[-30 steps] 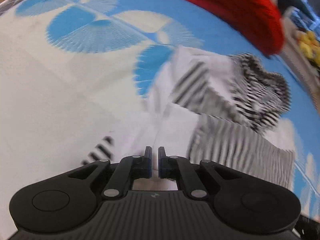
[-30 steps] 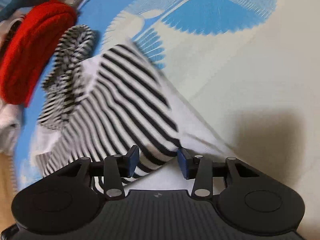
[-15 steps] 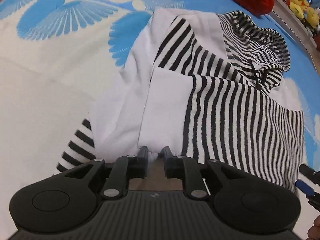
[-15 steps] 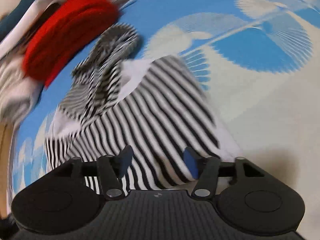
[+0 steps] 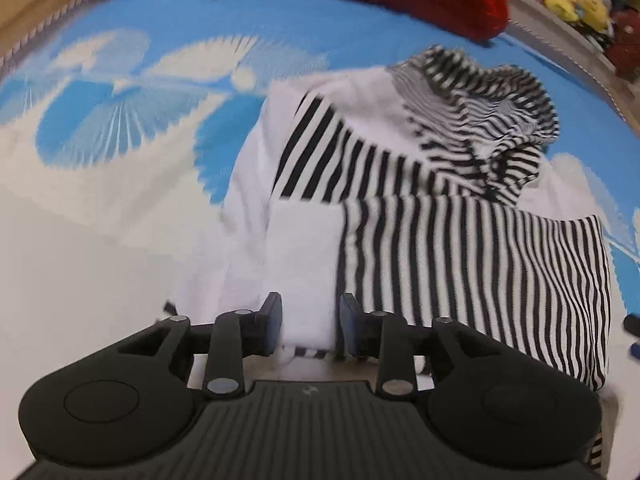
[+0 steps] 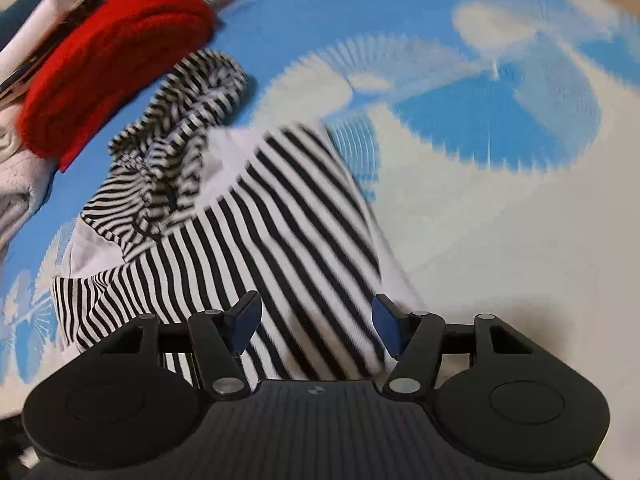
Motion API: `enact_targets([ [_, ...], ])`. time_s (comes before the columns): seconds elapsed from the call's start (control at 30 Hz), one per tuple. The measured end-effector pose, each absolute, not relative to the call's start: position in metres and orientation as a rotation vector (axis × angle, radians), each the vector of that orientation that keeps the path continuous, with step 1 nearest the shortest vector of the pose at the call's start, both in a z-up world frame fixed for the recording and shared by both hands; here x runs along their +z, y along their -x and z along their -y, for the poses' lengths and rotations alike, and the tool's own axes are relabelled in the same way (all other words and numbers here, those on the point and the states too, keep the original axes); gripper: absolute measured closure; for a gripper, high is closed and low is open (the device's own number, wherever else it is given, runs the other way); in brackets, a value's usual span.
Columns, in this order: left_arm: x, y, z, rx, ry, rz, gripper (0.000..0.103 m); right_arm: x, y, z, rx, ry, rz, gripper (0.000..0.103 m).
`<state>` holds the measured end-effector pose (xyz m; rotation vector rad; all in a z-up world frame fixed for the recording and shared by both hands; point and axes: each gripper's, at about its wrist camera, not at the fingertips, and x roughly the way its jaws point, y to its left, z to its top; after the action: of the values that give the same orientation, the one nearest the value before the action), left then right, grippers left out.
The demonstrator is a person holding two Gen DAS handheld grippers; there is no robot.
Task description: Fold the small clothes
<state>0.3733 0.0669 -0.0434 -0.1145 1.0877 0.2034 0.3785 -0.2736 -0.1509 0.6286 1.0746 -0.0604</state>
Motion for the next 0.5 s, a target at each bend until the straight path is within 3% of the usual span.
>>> enact_targets([
  [0.17, -0.033, -0.368, -0.053, 0.190, 0.099, -1.038, 0.063, -0.127, -0.371, 0.276, -0.067, -0.460, -0.972, 0.040],
  [0.3, -0.020, -0.358, -0.040, 0.173, 0.054, -0.946, 0.040, -0.114, -0.363, 0.281, -0.071, -0.435, -0.935, 0.040],
  [0.5, 0.003, -0.342, -0.025, 0.126, -0.021, -0.793, 0.025, -0.102, -0.348, 0.286, -0.078, -0.422, -0.912, 0.040],
])
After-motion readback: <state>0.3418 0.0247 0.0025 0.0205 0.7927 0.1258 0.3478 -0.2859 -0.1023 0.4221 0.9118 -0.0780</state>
